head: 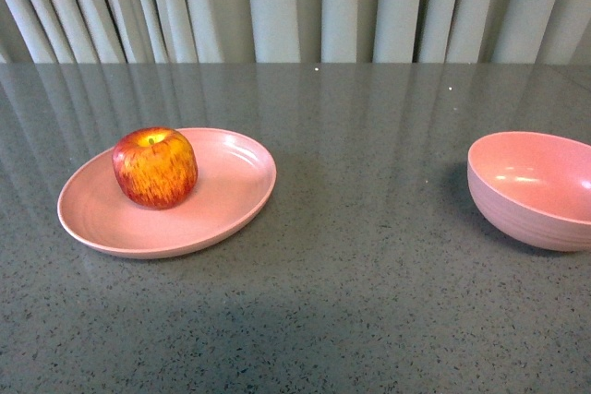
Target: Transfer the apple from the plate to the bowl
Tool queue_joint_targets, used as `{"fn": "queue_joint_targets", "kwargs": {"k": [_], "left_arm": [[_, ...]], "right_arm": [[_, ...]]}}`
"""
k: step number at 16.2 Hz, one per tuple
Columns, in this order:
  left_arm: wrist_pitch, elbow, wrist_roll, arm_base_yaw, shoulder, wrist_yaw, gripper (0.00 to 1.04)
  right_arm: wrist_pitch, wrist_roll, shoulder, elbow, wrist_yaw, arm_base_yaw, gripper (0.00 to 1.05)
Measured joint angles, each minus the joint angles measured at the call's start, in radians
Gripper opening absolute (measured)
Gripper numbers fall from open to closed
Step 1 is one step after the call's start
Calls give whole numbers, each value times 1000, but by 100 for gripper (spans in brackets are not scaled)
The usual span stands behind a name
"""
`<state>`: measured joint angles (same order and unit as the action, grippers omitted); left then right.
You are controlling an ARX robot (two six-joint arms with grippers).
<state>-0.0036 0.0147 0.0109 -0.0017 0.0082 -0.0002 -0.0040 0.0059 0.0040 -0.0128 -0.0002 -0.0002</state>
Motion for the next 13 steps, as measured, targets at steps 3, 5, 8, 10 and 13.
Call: {"fn": "queue_joint_targets", "kwargs": {"k": [3,5,8,10,13], "left_arm": [[0,0,0,0,0,0,98],[0,0,0,0,0,0,98],[0,0,0,0,0,0,98],[0,0,0,0,0,0,98],[0,0,0,0,0,0,98]], "right_arm": [[0,0,0,0,0,0,98],[0,0,0,0,0,0,98],[0,0,0,0,0,0,98],[0,0,0,0,0,0,98],[0,0,0,0,0,0,98]]}}
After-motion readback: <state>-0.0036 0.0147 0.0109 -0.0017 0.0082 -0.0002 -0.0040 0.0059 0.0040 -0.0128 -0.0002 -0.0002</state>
